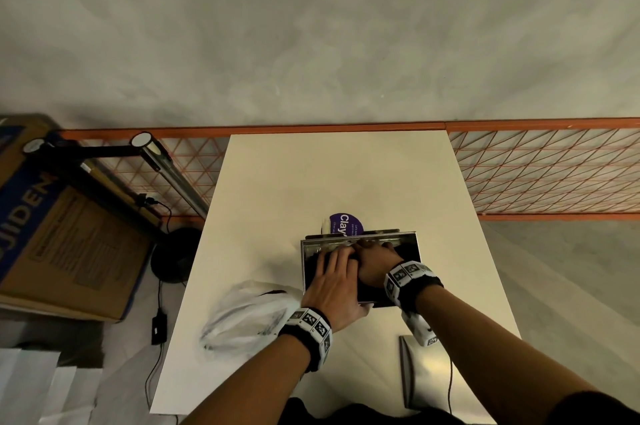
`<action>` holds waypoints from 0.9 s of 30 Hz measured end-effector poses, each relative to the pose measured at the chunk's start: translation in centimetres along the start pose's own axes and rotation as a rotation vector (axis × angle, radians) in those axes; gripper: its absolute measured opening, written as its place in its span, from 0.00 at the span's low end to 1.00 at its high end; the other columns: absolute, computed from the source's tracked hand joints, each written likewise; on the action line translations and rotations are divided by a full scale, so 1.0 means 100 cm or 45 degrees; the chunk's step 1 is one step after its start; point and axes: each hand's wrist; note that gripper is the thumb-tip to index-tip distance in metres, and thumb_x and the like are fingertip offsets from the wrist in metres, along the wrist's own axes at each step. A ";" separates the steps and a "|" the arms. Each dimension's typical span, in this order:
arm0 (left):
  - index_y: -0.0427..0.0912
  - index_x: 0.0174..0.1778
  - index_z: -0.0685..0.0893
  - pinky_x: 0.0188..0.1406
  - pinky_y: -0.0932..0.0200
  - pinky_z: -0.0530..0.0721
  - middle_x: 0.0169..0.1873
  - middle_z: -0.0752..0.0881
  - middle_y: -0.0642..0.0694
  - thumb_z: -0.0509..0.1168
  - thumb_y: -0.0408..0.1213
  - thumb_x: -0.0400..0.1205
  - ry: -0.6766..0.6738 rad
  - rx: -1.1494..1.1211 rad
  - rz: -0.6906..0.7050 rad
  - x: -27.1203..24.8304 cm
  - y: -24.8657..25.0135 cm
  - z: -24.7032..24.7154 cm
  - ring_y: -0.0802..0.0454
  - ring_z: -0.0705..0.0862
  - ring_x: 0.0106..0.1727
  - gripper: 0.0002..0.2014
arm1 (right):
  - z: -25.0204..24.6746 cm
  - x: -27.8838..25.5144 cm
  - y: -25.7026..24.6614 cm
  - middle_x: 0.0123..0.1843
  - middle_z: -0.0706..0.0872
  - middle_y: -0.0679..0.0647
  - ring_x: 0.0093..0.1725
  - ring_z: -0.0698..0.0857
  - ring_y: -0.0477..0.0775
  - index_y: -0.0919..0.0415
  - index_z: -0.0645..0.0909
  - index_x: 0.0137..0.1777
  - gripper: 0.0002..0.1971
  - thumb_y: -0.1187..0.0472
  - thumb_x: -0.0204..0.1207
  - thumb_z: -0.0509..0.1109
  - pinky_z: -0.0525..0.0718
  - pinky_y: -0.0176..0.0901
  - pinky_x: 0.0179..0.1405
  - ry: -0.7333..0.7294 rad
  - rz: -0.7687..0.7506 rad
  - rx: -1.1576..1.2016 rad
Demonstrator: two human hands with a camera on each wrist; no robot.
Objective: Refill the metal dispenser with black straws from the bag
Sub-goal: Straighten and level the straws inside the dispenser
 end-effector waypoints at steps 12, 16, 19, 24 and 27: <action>0.43 0.81 0.63 0.87 0.42 0.56 0.79 0.72 0.44 0.65 0.73 0.61 -0.237 -0.087 -0.130 0.008 -0.006 -0.002 0.43 0.68 0.81 0.56 | 0.002 -0.025 0.013 0.75 0.77 0.59 0.71 0.77 0.63 0.55 0.66 0.78 0.36 0.33 0.77 0.44 0.69 0.60 0.71 0.028 -0.165 -0.132; 0.41 0.87 0.56 0.85 0.42 0.60 0.81 0.70 0.40 0.68 0.74 0.63 -0.496 -0.045 -0.017 0.026 -0.019 -0.012 0.39 0.68 0.81 0.62 | -0.012 -0.038 0.023 0.79 0.71 0.57 0.75 0.74 0.64 0.51 0.54 0.85 0.48 0.23 0.71 0.60 0.72 0.60 0.73 -0.213 -0.199 -0.020; 0.42 0.89 0.54 0.85 0.41 0.62 0.82 0.69 0.38 0.73 0.76 0.62 -0.638 -0.010 0.031 0.040 -0.020 -0.020 0.37 0.68 0.83 0.66 | -0.014 -0.043 0.024 0.80 0.70 0.53 0.75 0.75 0.62 0.49 0.49 0.85 0.61 0.20 0.58 0.69 0.75 0.58 0.73 -0.246 -0.176 -0.053; 0.45 0.88 0.58 0.82 0.40 0.69 0.82 0.71 0.40 0.76 0.75 0.60 -0.825 -0.057 0.044 0.057 -0.026 -0.031 0.37 0.71 0.81 0.65 | -0.016 -0.036 0.022 0.74 0.77 0.55 0.68 0.81 0.61 0.49 0.52 0.84 0.59 0.32 0.55 0.78 0.82 0.54 0.59 -0.261 -0.111 -0.162; 0.50 0.84 0.63 0.74 0.43 0.79 0.78 0.76 0.44 0.76 0.73 0.58 -0.823 -0.107 0.069 0.062 -0.033 -0.033 0.40 0.79 0.75 0.60 | -0.019 -0.030 0.019 0.71 0.80 0.57 0.65 0.83 0.62 0.50 0.55 0.82 0.57 0.37 0.56 0.82 0.83 0.52 0.55 -0.269 -0.097 -0.157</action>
Point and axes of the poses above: each hand's wrist, its own x-axis towards the middle knuckle, its own z-axis out of the palm, y = z × x
